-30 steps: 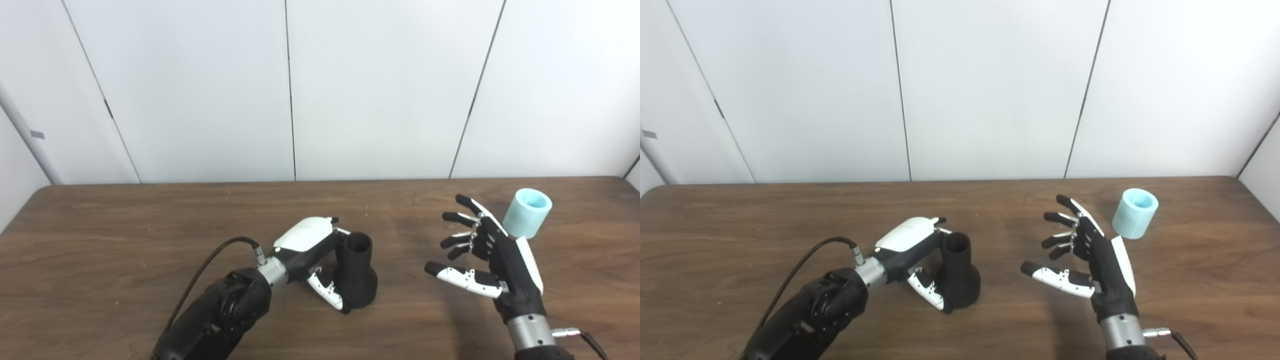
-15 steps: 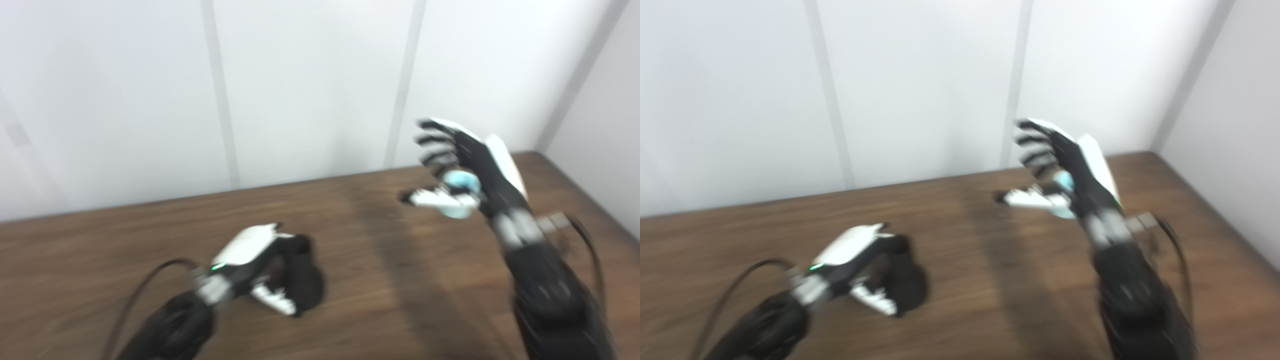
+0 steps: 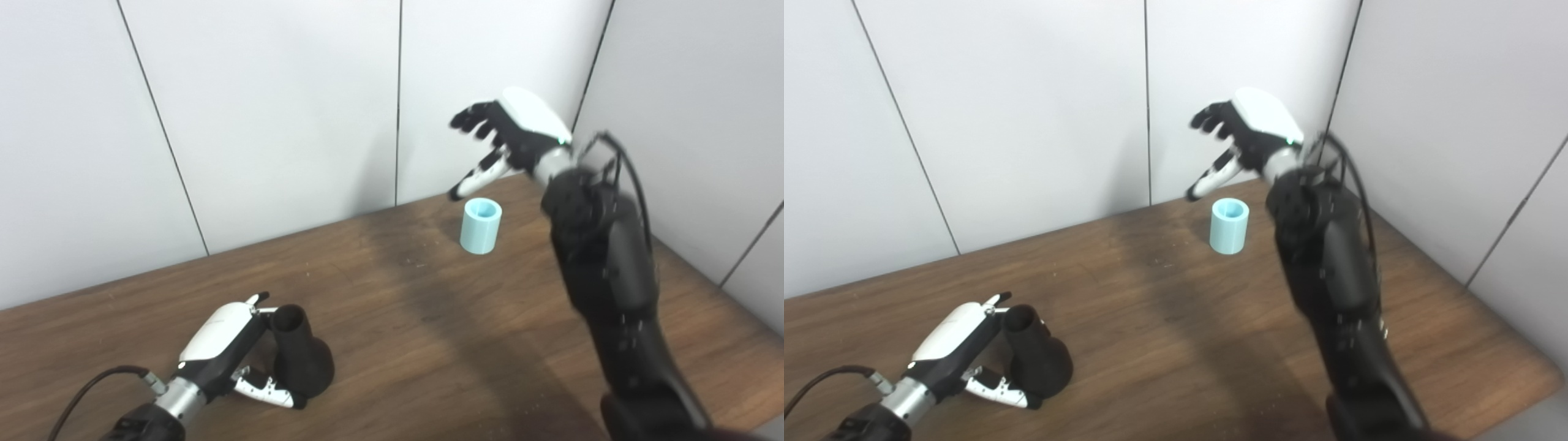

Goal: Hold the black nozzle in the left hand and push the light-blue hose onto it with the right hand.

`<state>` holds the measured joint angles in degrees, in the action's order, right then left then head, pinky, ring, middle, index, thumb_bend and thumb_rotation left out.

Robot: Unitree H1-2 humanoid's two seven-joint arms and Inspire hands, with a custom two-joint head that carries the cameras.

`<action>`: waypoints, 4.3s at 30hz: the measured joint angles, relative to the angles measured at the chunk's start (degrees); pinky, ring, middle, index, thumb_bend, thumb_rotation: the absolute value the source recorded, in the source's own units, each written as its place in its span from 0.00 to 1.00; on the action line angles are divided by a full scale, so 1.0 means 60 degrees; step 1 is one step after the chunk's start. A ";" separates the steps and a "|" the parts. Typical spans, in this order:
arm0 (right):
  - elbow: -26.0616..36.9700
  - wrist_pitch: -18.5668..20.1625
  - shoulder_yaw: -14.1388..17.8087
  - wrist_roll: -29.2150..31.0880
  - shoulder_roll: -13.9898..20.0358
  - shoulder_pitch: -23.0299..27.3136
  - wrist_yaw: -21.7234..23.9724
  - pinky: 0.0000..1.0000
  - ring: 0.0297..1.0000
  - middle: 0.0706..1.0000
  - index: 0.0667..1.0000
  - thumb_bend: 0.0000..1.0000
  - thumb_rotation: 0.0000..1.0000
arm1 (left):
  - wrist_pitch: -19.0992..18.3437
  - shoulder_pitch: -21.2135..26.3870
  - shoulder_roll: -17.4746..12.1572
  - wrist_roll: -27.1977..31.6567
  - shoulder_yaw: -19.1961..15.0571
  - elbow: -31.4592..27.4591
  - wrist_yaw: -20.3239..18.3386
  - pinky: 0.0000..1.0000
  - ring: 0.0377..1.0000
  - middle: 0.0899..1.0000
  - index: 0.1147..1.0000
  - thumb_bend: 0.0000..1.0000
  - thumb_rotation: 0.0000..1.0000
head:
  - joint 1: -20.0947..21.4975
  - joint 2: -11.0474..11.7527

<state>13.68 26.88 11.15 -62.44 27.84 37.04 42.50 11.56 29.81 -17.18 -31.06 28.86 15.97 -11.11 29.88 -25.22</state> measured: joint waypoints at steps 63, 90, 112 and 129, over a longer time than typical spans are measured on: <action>-0.6134 -0.0078 -0.3063 0.4189 0.1210 0.0565 -0.1890 0.65 0.72 0.73 0.75 0.89 0.06 | 0.0396 0.0062 -0.0269 0.0342 -0.0007 0.0169 -0.0162 1.00 0.56 0.40 0.44 0.53 0.00 | -0.0278 -0.0176; -0.6156 -0.0540 -0.4613 0.4040 0.1855 0.0661 -0.2246 0.57 0.61 0.67 0.60 0.72 0.00 | 0.0264 -0.0062 -0.0423 0.0347 -0.0016 -0.0089 -0.0174 1.00 0.56 0.40 0.44 0.53 0.00 | -0.0337 -0.0381; -0.6205 -0.1192 -0.4230 0.4365 0.1842 0.0464 -0.3545 0.43 0.46 0.45 0.43 0.52 0.00 | 0.0263 -0.0063 -0.0457 0.0351 -0.0017 -0.0134 -0.0217 1.00 0.57 0.41 0.44 0.53 0.00 | -0.0425 -0.0469; -0.5087 -0.1143 -0.4362 0.4269 0.1844 0.0487 -0.3132 0.43 0.46 0.45 0.43 0.52 0.00 | 0.0160 -0.0049 -0.0448 0.0351 -0.0002 -0.0179 -0.0275 1.00 0.56 0.40 0.44 0.53 0.00 | -0.0762 -0.0527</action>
<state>-16.84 20.02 -15.02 -36.82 38.91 39.96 23.71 12.52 29.51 -19.87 -28.96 28.85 14.89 -12.76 25.31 -28.39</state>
